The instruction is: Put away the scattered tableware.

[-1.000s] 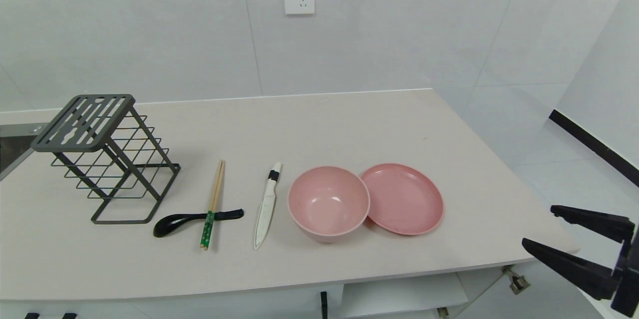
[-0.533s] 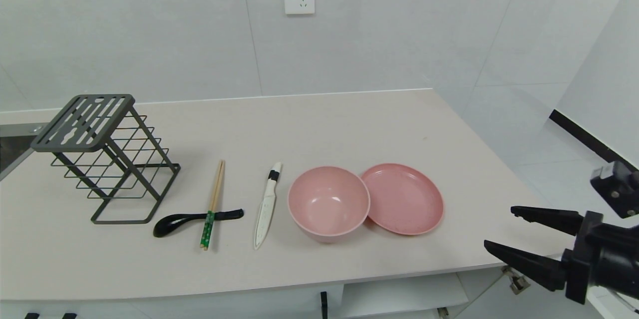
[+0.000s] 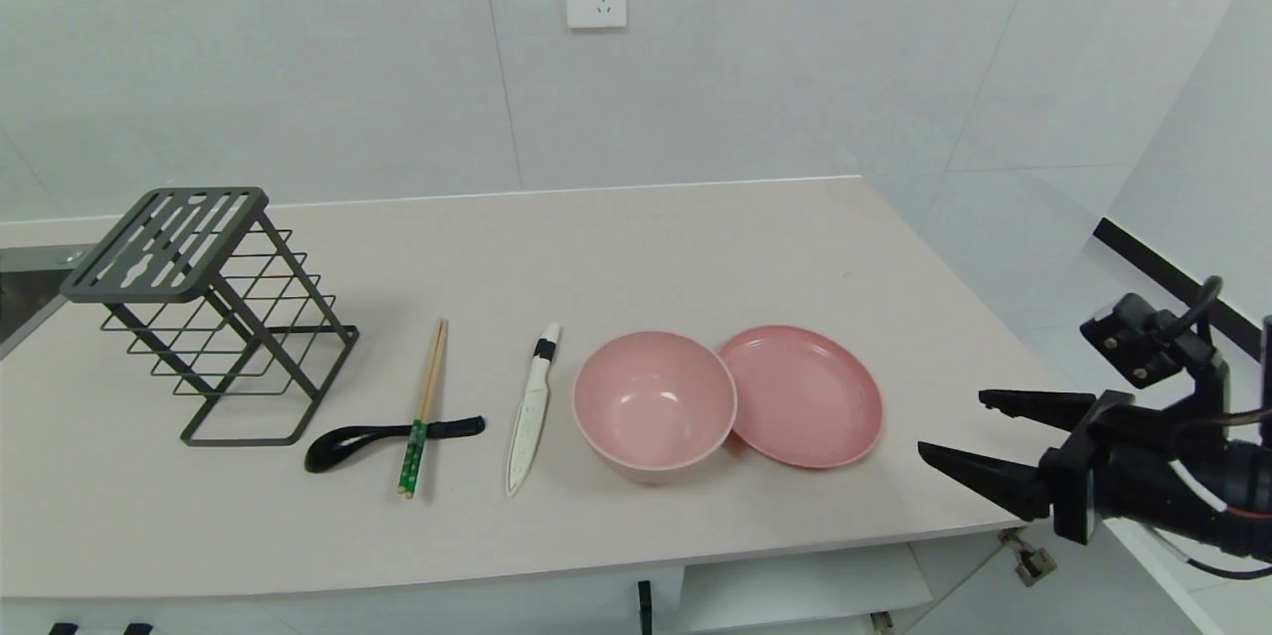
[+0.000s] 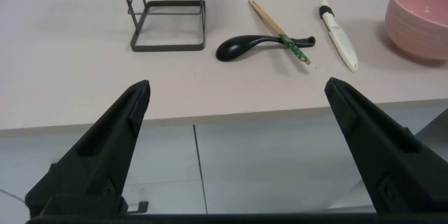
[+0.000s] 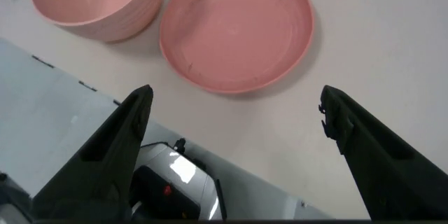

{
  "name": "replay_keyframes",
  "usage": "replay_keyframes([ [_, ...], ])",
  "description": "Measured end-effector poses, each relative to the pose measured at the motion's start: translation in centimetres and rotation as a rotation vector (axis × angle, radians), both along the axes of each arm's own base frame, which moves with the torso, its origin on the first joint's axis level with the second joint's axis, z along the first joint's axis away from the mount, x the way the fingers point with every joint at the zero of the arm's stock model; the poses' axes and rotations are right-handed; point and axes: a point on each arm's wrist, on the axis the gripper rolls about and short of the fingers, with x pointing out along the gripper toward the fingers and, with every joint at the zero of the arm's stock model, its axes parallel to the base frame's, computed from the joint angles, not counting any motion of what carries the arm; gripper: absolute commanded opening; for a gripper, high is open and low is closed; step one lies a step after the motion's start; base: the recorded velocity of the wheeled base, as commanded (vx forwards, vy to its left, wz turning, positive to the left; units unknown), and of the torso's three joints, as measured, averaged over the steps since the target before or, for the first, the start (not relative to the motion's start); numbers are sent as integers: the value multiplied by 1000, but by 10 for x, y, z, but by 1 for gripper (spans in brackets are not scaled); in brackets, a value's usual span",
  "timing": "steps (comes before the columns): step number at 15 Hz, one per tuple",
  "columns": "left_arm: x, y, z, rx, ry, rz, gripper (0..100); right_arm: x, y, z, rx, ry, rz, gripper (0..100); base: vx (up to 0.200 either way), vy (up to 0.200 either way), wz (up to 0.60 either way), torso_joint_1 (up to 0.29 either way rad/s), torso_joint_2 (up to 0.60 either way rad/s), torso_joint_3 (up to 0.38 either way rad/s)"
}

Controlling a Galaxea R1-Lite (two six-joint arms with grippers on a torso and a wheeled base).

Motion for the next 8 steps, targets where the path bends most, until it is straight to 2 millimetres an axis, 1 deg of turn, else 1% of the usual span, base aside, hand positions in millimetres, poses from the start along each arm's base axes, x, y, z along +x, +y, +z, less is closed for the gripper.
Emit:
replay_keyframes([
  [4,0,0,0,0,0,0,100,16,6,-7,3,-27,5,100,0,0,0,0,0,0],
  [8,0,0,0,0,0,0,100,37,14,-15,14,-91,0,100,0,0,0,0,0,0],
])
